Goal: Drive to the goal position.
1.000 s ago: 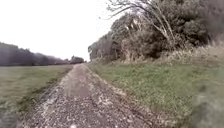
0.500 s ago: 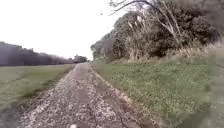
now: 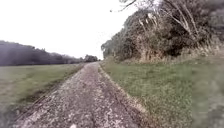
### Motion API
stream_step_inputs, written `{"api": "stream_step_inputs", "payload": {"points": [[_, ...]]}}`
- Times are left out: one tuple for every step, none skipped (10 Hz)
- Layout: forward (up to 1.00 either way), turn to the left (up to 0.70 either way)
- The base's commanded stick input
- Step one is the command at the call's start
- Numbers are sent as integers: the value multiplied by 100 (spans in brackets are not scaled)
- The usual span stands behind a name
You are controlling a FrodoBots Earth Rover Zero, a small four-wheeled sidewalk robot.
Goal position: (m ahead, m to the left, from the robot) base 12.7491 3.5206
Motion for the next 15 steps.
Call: {"api": "stream_step_inputs", "payload": {"points": [[70,0],[70,0],[70,0],[70,0],[70,0],[70,1],[70,35],[70,35],[70,35],[70,35],[70,35],[70,30],[70,30],[70,0],[70,0]]}}
